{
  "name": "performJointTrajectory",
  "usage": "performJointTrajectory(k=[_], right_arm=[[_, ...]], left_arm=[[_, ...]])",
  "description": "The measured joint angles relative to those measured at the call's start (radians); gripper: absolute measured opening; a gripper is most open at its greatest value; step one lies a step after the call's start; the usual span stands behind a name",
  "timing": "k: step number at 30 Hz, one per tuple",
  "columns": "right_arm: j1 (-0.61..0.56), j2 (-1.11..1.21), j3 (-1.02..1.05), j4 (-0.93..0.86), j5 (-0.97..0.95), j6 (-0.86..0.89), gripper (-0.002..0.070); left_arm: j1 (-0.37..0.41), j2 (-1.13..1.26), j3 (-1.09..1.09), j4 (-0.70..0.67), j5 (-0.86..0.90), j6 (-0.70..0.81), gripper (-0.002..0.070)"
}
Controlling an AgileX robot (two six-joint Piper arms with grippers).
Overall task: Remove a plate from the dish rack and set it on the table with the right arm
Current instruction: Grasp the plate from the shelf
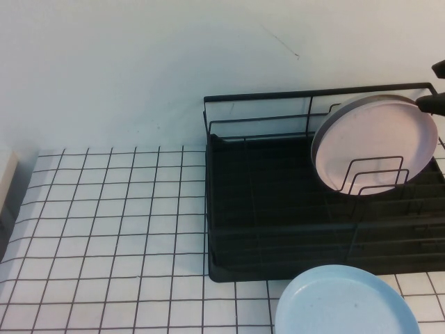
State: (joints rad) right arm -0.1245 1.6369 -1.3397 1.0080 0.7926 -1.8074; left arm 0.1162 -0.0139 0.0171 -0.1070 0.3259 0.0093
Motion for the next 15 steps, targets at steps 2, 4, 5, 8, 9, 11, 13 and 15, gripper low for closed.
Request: performJointTrajectory(k=[2,4,5,8,9,11,13,15], right_arm=[[0.0,0.026,-0.011,-0.019,0.0,-0.05,0.0467],[0.0,0.04,-0.015,-0.043,-0.013,-0.088,0.0466],[0.0,0.044,-0.015,-0.054,-0.021,-0.096,0.0463],[0.0,0.057,-0.015,-0.075,-0.054,-0.114,0.0447],[0.0,0.063,-0.015,-0.075,-0.064,-0.116,0.044],[0.0,0.073,-0.015,-0.075,-0.076,-0.117,0.0427],[0.0,0.083,-0.015,-0.075,-0.08,-0.12,0.0415],[0.004,0.089,-0.015,-0.075,-0.081,-0.121,0.0407]], left_arm=[[0.0,0.0,0.0,0.0,0.0,0.0,-0.0003],[0.0,0.0,0.0,0.0,0.0,0.0,-0.0003],[0.0,0.0,0.0,0.0,0.0,0.0,-0.0003],[0.0,0.0,0.0,0.0,0.0,0.0,-0.0003],[0.0,0.0,0.0,0.0,0.0,0.0,-0.0003],[0.0,0.0,0.0,0.0,0.0,0.0,-0.0003],[0.0,0.0,0.0,0.0,0.0,0.0,-0.0003],[0.0,0.0,0.0,0.0,0.0,0.0,-0.0003]])
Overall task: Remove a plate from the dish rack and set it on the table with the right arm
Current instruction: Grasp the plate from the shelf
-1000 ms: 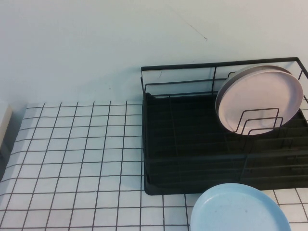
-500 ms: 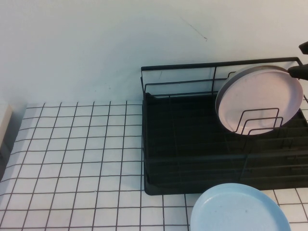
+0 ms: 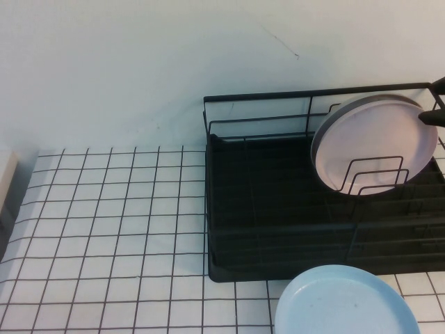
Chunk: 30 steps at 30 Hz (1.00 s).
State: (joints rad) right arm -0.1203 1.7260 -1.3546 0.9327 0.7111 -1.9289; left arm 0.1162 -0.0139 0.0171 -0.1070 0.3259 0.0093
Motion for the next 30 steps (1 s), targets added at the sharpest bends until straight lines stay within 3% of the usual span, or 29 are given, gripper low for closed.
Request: performJointTrajectory(k=[14,23,27,30], right_arm=[[0.105,0.082,-0.011,-0.006,-0.171,-0.068,0.0397],[0.11,0.122,-0.011,-0.006,-0.183,-0.069,0.0396],[0.11,0.126,-0.011,-0.005,-0.2,-0.069,0.0369],[0.11,0.126,-0.011,-0.003,-0.209,-0.069,0.0307]], left_arm=[[0.0,0.0,0.0,0.0,0.0,0.0,-0.0003],[0.0,0.0,0.0,0.0,0.0,0.0,-0.0003],[0.0,0.0,0.0,0.0,0.0,0.0,-0.0003],[0.0,0.0,0.0,0.0,0.0,0.0,-0.0003]])
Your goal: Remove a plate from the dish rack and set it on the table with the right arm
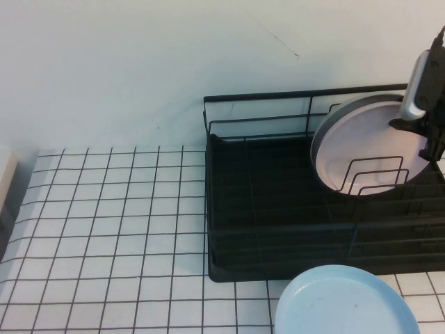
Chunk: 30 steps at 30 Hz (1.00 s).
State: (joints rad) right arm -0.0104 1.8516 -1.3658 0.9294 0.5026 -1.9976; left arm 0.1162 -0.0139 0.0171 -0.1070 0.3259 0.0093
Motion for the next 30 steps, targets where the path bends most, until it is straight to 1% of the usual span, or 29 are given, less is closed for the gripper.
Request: performJointTrajectory(k=[2,4,5,12,19,21,24,27,29,30], right_arm=[[0.0,0.0,0.0,0.0,-0.007,0.0,0.0232],[0.0,0.0,0.0,0.001,-0.007,-0.002,0.0141],[0.0,0.0,0.0,0.001,-0.002,-0.008,0.0116],[0.0,-0.029,0.0,-0.012,0.024,-0.013,0.0115],[0.0,-0.196,0.002,-0.057,0.079,0.007,0.0097],[0.0,-0.255,0.0,-0.077,0.086,0.063,0.0095],[0.0,-0.353,0.0,-0.149,0.137,0.221,0.0095],[0.0,-0.461,0.0,-0.263,0.243,0.448,0.0095],[0.0,-0.518,0.0,-0.354,0.356,0.604,0.0095],[0.0,-0.529,0.0,-0.371,0.385,0.641,0.0095]], left_arm=[[0.0,0.0,0.0,0.0,0.0,0.0,-0.0003],[0.0,0.0,0.0,0.0,0.0,0.0,-0.0003],[0.0,0.0,0.0,0.0,0.0,0.0,-0.0003],[0.0,0.0,0.0,0.0,0.0,0.0,-0.0003],[0.0,0.0,0.0,0.0,0.0,0.0,-0.0003],[0.0,0.0,0.0,0.0,0.0,0.0,-0.0003],[0.0,0.0,0.0,0.0,0.0,0.0,-0.0003],[0.0,0.0,0.0,0.0,0.0,0.0,-0.0003],[0.0,0.0,0.0,0.0,0.0,0.0,-0.0003],[0.0,0.0,0.0,0.0,0.0,0.0,-0.0003]])
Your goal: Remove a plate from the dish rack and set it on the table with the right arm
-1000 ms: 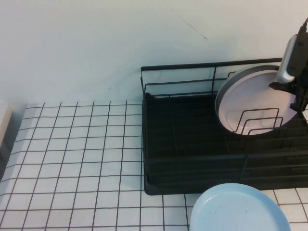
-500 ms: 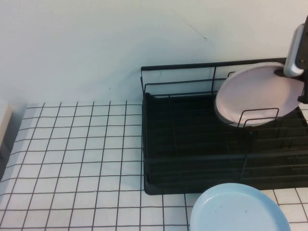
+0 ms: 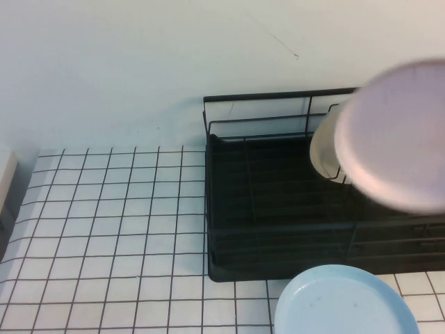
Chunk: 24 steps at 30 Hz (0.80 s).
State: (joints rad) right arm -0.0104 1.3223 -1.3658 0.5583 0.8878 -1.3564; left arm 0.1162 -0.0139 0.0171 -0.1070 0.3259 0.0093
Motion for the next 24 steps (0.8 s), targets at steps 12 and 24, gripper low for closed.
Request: performJointTrajectory(k=[12,24], right_arm=[[-0.014,-0.079,0.465,0.202,0.231,0.572,0.0095],[-0.014,0.126,0.68,0.416,-0.011,0.321,0.0095]], left_arm=[[0.0,0.0,0.0,0.0,0.0,0.0,-0.0003],[0.0,0.0,0.0,0.0,0.0,0.0,-0.0003]])
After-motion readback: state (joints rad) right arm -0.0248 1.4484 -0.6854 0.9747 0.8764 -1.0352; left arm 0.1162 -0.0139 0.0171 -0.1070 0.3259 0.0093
